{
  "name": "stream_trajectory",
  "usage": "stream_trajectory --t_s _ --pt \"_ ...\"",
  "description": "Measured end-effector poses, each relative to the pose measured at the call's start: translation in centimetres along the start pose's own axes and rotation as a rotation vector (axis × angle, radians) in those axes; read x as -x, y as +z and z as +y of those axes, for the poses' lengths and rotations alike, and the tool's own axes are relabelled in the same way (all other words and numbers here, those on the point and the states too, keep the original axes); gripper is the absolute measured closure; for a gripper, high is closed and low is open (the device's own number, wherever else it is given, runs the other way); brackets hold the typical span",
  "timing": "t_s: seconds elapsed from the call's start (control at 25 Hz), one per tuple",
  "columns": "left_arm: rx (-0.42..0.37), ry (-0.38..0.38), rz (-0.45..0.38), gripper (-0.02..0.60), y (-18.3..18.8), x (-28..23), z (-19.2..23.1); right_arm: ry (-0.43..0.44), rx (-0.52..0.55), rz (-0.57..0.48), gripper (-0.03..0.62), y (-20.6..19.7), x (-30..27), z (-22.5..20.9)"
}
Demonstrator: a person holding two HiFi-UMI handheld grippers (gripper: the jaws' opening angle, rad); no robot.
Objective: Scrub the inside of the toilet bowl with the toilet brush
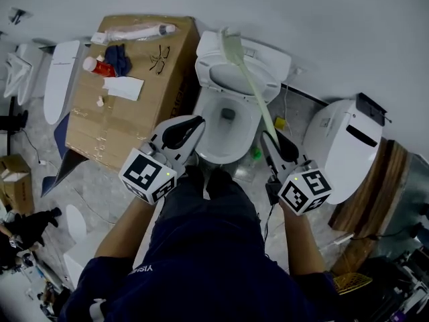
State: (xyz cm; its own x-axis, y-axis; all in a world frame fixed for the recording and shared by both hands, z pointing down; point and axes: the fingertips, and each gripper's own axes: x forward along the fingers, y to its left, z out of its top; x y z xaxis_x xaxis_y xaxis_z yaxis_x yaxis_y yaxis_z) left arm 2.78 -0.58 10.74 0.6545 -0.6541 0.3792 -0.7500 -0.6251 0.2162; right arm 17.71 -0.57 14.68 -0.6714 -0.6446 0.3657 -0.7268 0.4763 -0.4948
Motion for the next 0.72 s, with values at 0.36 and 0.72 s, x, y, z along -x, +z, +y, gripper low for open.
stream_trajectory --t_s 0.36,0.72 --pt "0.026 -0.007 0.041 0.537 -3.1 -0.9 3.2 0.019 0.016 0.049 0.508 -2.7 -3.3 0.0" --pt "0.067 -0.019 0.091 0.537 -8.3 -0.2 7.2 0.041 0.034 0.151 0.508 -9.2 -7.3 1.0"
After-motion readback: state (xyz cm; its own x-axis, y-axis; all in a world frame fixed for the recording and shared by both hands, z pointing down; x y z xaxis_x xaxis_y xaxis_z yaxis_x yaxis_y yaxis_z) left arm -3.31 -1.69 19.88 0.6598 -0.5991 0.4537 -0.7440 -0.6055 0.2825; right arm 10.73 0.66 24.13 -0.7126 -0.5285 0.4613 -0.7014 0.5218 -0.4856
